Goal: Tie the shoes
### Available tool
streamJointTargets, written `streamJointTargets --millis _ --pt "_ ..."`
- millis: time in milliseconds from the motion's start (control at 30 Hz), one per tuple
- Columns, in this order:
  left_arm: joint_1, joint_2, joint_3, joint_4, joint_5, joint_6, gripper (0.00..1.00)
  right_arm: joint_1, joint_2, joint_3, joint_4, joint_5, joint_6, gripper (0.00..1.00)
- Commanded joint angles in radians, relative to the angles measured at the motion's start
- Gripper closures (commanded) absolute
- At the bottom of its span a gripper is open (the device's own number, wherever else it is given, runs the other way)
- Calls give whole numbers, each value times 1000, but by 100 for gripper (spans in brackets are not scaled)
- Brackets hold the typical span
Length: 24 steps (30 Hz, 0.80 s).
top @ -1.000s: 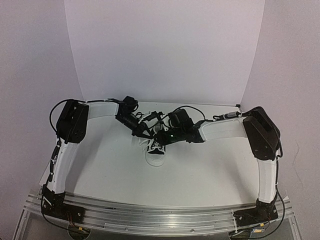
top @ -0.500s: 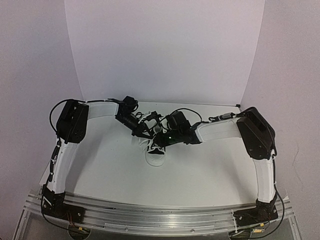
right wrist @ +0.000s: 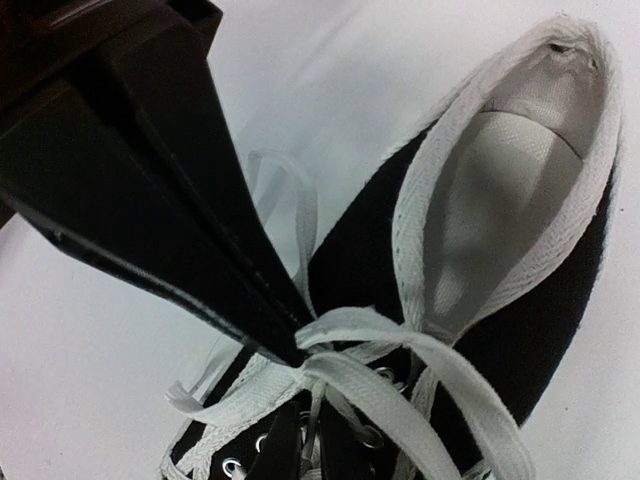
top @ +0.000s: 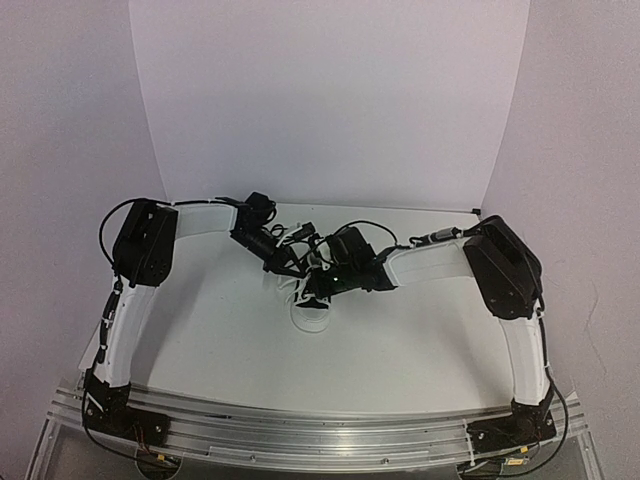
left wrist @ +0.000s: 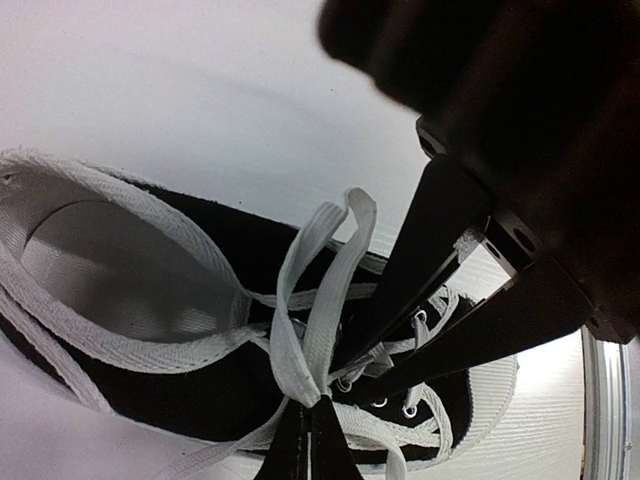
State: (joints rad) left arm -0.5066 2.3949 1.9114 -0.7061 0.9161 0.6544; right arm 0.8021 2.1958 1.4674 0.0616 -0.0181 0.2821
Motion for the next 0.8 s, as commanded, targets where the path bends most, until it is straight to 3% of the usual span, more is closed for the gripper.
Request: streamJointTargets --millis 0,533,767 --pt "-7 12 34 4 3 16 100 -8 39 42 -6 75 -10 97" --pt "-9 12 42 -11 8 34 100 6 -106 -56 -39 40 -35 100" --pt "-26 9 46 -25 0 52 87 12 -149 -101 -55 -14 -29 100"
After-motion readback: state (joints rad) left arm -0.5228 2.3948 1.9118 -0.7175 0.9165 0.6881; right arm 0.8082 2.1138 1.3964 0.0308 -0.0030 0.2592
